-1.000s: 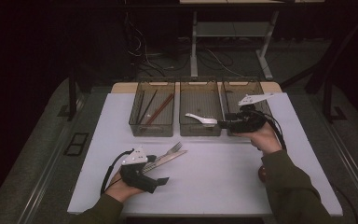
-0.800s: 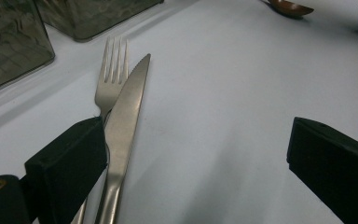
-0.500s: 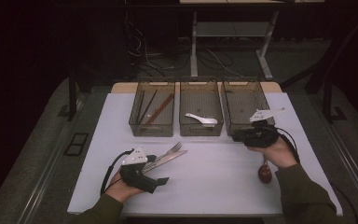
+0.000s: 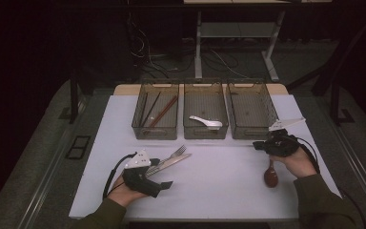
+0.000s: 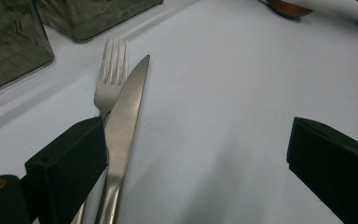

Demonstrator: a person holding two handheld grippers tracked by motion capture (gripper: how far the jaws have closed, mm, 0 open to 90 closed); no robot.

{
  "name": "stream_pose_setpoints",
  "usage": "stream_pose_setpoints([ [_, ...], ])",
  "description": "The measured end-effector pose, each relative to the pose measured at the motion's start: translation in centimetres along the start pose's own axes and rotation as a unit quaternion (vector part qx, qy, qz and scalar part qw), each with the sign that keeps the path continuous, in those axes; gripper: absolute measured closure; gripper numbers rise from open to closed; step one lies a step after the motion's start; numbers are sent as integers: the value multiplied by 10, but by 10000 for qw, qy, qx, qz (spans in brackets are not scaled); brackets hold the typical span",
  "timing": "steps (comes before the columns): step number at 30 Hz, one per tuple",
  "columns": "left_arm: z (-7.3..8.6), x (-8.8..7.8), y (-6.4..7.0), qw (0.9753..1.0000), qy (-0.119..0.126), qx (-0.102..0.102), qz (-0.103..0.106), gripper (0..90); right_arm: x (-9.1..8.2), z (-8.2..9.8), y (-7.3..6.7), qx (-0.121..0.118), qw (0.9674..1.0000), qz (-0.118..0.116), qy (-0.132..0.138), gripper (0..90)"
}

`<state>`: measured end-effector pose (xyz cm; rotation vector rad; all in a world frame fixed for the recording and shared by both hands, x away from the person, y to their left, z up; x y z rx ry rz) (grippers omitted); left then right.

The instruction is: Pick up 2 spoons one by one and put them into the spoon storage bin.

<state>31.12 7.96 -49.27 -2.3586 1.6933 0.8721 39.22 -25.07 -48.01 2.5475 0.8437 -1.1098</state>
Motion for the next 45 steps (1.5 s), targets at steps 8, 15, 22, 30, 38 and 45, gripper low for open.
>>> stream_pose_setpoints([
  [8, 0, 0, 0, 10000, -9, 10, 4, 39, 13, 20, 29, 105, 9984, 406, -372, 893],
  [15, 0, 0, 0, 10000, -5, 0, 10, 39, 19, 29, 44, 175, 9967, 561, -559, 893],
  [22, 0, 0, 0, 10000, -1, 4, 5, 40, 20, 36, 49, 58, 9949, 733, -687, 894],
  [30, 0, 0, 0, 10000, 7, -3, 4, 40, 14, 44, 57, 60, 9928, 902, -783, 895],
  [38, 0, 0, 0, 10000, -5, 4, -1, 40, 2, 57, 65, 167, 9916, 1006, -796, 895],
  [45, 0, 0, 0, 10000, -4, 4, -3, 39, -10, 70, 68, 262, 9908, 1056, -804, 895],
])
Point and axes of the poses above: each handheld gripper's, and its own axes: x roughly forward along the jaws, z roughly out of its underside, y roughly to its right, the point moved 10 cm from there along x, roughly forward along the jaws, and after that the axes turned 9 degrees about z, right-handed, at the moved point
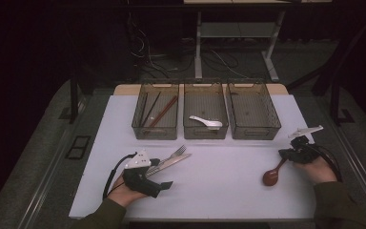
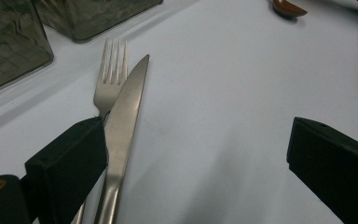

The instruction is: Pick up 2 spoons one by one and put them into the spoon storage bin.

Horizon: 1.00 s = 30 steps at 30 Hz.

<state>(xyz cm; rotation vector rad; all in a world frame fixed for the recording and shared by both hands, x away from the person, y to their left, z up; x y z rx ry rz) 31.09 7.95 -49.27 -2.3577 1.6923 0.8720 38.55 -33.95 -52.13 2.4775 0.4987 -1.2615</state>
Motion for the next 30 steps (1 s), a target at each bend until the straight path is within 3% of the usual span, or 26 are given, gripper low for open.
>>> stream_pose_setpoints([
  [16, 0, 1, 0, 10000, -13, 2, 0, 39, -18, 26, 9, 215, 9998, -8, -53, 894],
  [18, 0, 1, 1, 10000, -13, 5, 4, 39, -20, 23, 7, 234, 9997, -100, 36, 893],
  [23, 0, 1, 0, 10000, -19, 5, -2, 39, -31, 11, -8, 68, 9982, -513, 311, 778],
  [30, 0, 1, 1, 10000, -18, 8, 2, 39, -40, 1, -41, -305, 9905, -1239, 507, 608],
])
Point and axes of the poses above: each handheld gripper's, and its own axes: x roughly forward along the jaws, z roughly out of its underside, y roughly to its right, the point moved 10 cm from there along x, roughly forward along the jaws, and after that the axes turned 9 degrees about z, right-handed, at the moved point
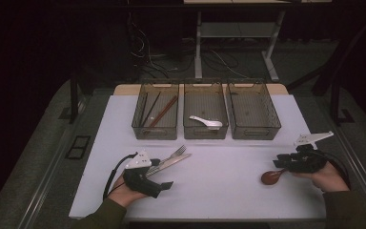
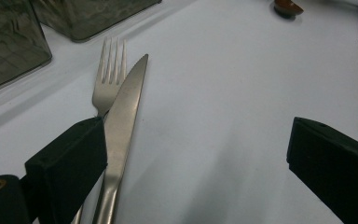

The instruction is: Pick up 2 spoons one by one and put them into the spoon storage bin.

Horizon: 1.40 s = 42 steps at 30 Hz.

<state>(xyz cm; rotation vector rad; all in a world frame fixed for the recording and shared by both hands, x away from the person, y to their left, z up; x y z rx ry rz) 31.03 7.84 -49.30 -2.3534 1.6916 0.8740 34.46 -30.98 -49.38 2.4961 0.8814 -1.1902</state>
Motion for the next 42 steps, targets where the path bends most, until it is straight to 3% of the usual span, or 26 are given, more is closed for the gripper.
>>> stream_pose_setpoints([
  [6, 0, 0, 0, 10000, -7, 6, 4, 39, 3, 0, -25, -429, 9981, -441, -84, 506],
  [9, 0, 0, 0, 10000, -4, -3, 2, 39, 5, 2, -32, -604, 9966, -528, -174, 468],
  [18, 0, 1, 0, 10000, -15, -8, 2, 39, 10, 15, -38, -895, 9932, -602, -437, 407],
  [24, 1, 1, 1, 10000, -43, -1, 7, 39, 12, 26, -38, -1102, 9908, -489, -618, 402],
  [28, 1, 2, 0, 10000, -43, 6, 8, 39, 9, 32, -40, -1209, 9893, -495, -650, 455],
  [38, 1, 2, 0, 10000, -46, 10, 9, 39, 4, 35, -41, -1261, 9864, -815, -675, 754],
  [42, 1, 2, 0, 10000, -44, 3, 10, 39, 4, 33, -42, -1265, 9861, -872, -637, 807],
])
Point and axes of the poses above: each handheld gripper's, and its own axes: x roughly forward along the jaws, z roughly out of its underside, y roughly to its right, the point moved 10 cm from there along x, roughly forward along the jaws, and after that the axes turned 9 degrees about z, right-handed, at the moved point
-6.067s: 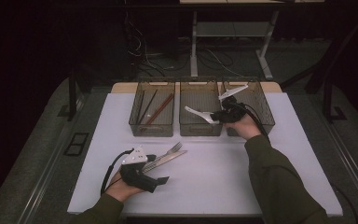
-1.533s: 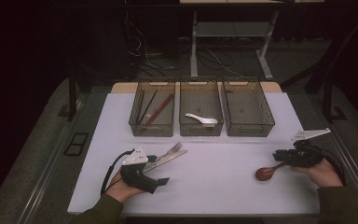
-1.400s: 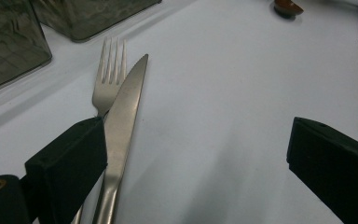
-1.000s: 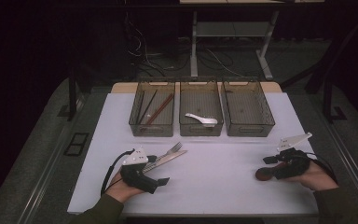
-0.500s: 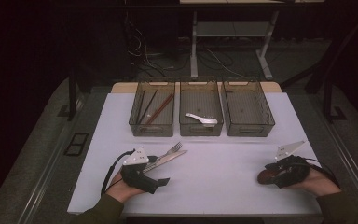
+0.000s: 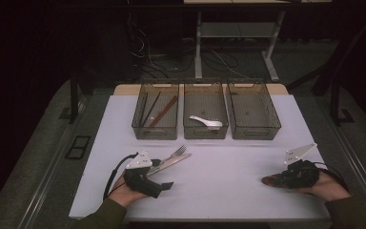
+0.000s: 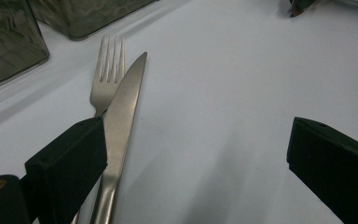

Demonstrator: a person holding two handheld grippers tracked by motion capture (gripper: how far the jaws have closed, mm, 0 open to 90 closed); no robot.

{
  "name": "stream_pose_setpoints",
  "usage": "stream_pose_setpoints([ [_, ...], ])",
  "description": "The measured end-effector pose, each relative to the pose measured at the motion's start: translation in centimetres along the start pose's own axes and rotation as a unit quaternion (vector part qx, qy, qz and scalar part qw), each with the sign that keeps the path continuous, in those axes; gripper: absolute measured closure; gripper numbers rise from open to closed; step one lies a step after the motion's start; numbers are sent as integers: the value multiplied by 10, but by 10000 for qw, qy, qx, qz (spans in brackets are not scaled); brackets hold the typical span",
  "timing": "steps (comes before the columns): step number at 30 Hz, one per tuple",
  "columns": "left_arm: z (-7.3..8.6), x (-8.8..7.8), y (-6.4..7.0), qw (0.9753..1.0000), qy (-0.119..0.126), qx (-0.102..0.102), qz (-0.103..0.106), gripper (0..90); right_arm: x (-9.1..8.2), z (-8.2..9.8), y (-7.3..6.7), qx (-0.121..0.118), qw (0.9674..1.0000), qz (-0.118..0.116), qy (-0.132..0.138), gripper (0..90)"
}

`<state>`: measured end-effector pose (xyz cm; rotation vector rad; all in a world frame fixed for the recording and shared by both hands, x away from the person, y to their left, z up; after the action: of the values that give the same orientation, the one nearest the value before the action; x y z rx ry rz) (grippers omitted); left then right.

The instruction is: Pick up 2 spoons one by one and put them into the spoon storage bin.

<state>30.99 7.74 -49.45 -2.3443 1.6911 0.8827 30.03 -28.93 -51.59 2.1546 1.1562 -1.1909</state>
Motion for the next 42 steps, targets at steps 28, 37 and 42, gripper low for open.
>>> stream_pose_setpoints([
  [28, 0, 0, 0, 10000, 23, -7, -6, 39, 5, -63, 12, 316, 9966, 305, 700, 811],
  [37, -1, -1, 0, 10000, 47, -8, 9, 39, 4, -88, 18, 557, 9929, 324, 1002, 811],
  [42, -1, -1, 0, 10000, 65, -4, 10, 39, 5, -103, 20, 580, 9913, 361, 1129, 811],
])
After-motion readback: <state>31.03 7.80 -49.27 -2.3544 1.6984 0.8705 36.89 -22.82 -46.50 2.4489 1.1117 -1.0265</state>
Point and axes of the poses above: each handheld gripper's, and its own axes: x roughly forward along the jaws, z roughly out of its underside, y roughly to its right, the point moved 10 cm from there along x, roughly forward along the jaws, and after that the axes turned 9 degrees about z, right-handed, at the moved point
